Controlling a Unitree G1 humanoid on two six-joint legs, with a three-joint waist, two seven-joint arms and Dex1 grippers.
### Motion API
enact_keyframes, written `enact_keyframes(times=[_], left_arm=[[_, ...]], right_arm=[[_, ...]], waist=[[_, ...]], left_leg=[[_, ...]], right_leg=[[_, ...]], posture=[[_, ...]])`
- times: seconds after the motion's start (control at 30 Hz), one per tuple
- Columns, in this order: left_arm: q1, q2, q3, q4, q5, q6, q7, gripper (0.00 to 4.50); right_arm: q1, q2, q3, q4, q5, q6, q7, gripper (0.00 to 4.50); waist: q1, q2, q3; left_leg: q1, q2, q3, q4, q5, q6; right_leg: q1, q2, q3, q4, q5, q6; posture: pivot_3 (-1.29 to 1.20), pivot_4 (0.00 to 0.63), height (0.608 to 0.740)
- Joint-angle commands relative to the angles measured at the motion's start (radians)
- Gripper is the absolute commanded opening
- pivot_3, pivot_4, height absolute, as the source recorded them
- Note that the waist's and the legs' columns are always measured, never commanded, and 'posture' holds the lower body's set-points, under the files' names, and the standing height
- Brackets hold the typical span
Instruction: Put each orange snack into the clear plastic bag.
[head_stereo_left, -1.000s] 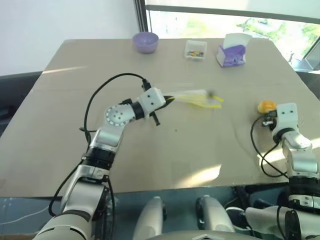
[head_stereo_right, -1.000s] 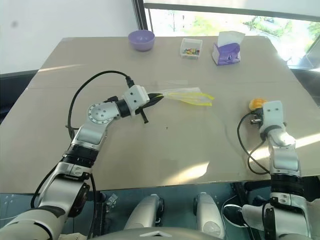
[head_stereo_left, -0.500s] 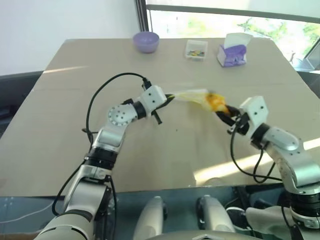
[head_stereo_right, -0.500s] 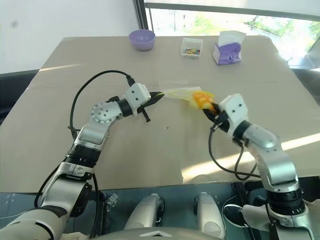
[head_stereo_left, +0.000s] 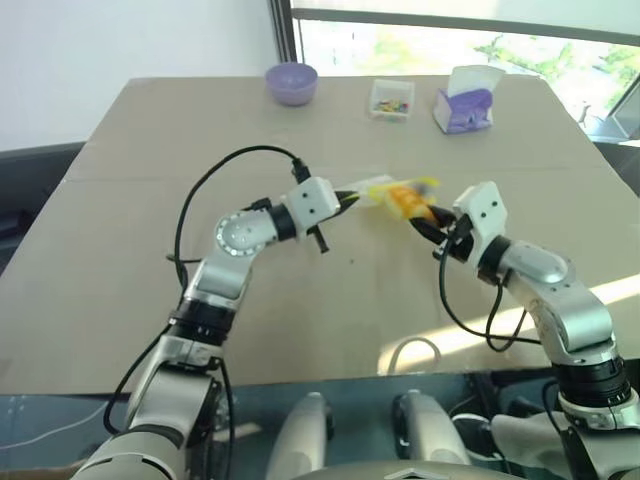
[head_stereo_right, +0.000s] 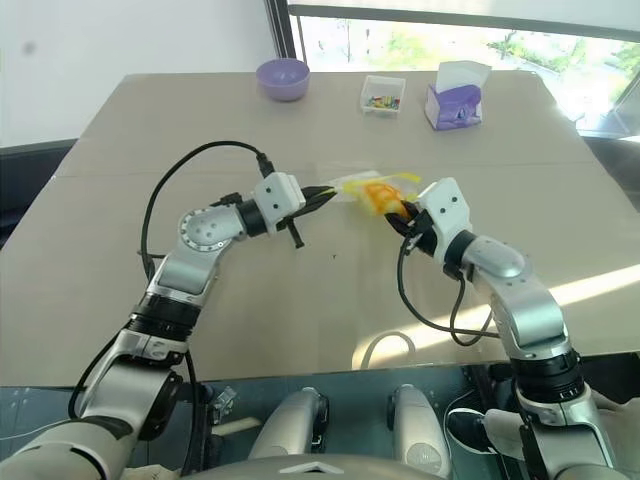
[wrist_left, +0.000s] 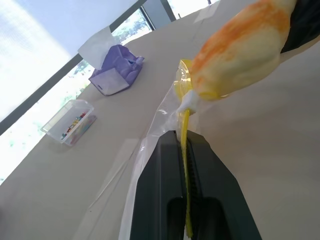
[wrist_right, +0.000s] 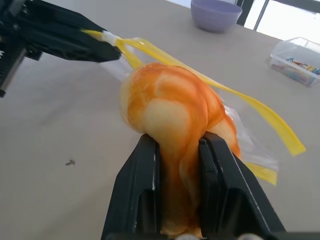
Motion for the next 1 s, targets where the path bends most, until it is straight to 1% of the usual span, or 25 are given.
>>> enact_keyframes(times=[0.03,0.27,0.37,0.47,0.6,0.7,0.8,0.9,1.0], left_arm=[[-0.001,-0.001,0.01,-0.04,-0.02,-0.046,-0.002,0.0],[0.015,0.008,-0.006,-0.038,-0.028,-0.093,-0.042,0.0],[0.026,0.015,-0.021,-0.032,-0.026,-0.129,-0.075,0.0],[0.031,0.019,-0.027,-0.021,-0.027,-0.153,-0.094,0.0],[0.036,0.035,-0.029,-0.015,-0.039,-0.175,-0.124,0.0],[0.028,0.046,-0.028,0.0,-0.035,-0.208,-0.137,0.0],[0.022,0.059,-0.028,0.028,-0.021,-0.254,-0.14,0.0],[0.006,0.062,-0.021,0.055,-0.018,-0.272,-0.13,0.0],[0.002,0.066,-0.02,0.072,-0.021,-0.288,-0.128,0.0]], right_arm=[[-0.008,-0.019,-0.009,0.0,-0.003,-0.006,0.019,0.9],[-0.01,-0.025,-0.01,0.021,0.006,0.018,0.031,0.9],[-0.025,0.003,-0.003,0.015,0.025,0.038,0.027,0.9],[-0.047,0.053,0.001,0.025,0.043,0.065,0.008,0.9],[-0.071,0.096,0.015,0.089,0.016,0.067,-0.016,0.9],[-0.075,0.089,0.046,0.114,-0.018,0.05,-0.012,0.9],[-0.086,0.093,0.049,0.123,-0.015,0.057,-0.003,0.9],[-0.091,0.047,0.105,0.147,-0.094,0.02,0.006,0.9],[-0.11,0.121,0.032,0.141,-0.004,0.044,-0.01,0.9]], waist=[[0.0,0.0,0.0],[-0.001,0.0,0.0],[-0.001,0.0,0.0],[-0.001,0.0,0.0],[0.0,0.0,0.0],[0.001,0.0,0.0],[0.0,0.0,0.0],[-0.001,0.0,0.0],[-0.002,0.0,0.0]], left_leg=[[0.0,0.0,0.0,0.0,0.0,0.0],[0.0,0.0,0.0,0.0,0.0,0.0],[0.0,0.0,0.0,0.0,0.0,0.0],[0.0,0.0,0.0,0.0,0.0,0.0],[0.0,0.0,0.0,0.0,0.0,0.0],[0.0,0.0,0.0,0.0,0.0,0.0],[0.0,0.0,0.0,0.0,0.0,0.0],[0.0,0.0,0.0,0.0,0.0,0.0],[0.0,0.0,0.0,0.0,0.0,0.0]], right_leg=[[0.0,0.0,0.0,0.0,0.0,0.0],[0.0,0.0,0.0,0.0,0.0,0.0],[0.0,0.0,0.0,0.0,0.0,0.0],[0.0,0.0,0.0,0.0,0.0,0.0],[0.0,0.0,0.0,0.0,0.0,0.0],[0.0,0.0,0.0,0.0,0.0,0.0],[0.0,0.0,0.0,0.0,0.0,0.0],[0.0,0.0,0.0,0.0,0.0,0.0],[0.0,0.0,0.0,0.0,0.0,0.0]], posture=[[0.0,0.15,0.74],[0.0,0.15,0.74],[0.0,0.15,0.74],[0.0,0.15,0.74],[0.0,0.15,0.74],[0.0,0.15,0.74],[0.0,0.15,0.74],[0.0,0.15,0.74],[0.0,0.15,0.74]])
